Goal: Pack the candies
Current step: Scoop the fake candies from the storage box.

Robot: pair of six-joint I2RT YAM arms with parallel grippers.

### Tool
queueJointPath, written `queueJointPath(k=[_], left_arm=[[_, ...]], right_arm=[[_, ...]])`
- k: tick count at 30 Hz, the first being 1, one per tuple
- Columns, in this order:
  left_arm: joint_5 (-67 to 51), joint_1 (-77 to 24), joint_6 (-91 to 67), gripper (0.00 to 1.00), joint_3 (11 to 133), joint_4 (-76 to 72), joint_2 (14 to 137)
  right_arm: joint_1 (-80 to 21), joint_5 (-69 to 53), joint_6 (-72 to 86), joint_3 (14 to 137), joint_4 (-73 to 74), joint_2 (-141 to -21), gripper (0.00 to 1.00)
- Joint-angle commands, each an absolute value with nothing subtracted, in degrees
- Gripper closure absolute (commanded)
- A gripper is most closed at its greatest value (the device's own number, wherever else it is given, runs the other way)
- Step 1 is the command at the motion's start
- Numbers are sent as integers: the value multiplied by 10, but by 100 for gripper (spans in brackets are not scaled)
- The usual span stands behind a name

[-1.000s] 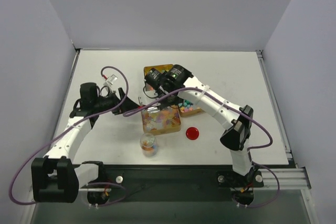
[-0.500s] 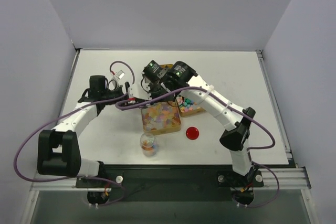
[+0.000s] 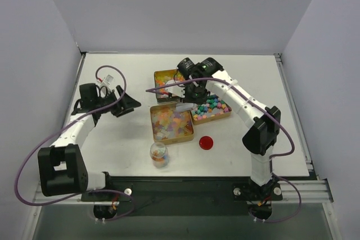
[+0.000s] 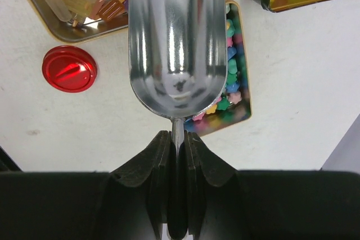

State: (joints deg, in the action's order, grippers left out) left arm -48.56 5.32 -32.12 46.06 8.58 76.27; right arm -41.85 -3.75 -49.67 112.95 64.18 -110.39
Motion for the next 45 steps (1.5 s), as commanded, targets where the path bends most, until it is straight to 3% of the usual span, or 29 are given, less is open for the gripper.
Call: queueJointPath(k=[1, 7, 9, 10, 11, 12, 21, 36, 45], left_arm=[[-403, 50, -331, 23, 429, 110, 795], [-360, 40, -336, 35, 429, 118, 853], [-362, 35, -344, 55, 430, 114, 877], [-370, 29, -346, 70, 432, 109, 886], [-375, 25, -353, 94, 433, 102, 902], [-376, 19, -356, 100, 434, 102, 909], [-370, -47, -377, 100, 421, 82, 945], [-406, -76, -410, 100, 439, 47, 1015], [-417, -76, -423, 100, 431, 33, 1010]], right_arm=[[-427, -11, -512, 1167, 671, -1141, 100], [-442, 44, -545, 1175, 687, -1182, 100], [-446, 61, -553, 1174, 687, -1193, 100], [-448, 78, -561, 1175, 687, -1197, 100], [-450, 85, -564, 1176, 688, -1201, 100], [-453, 93, -569, 1177, 687, -1208, 100], [-480, 134, -600, 1187, 685, -1256, 100], [-502, 102, -566, 1246, 686, -1344, 100], [-484, 121, -613, 1231, 684, -1332, 100]])
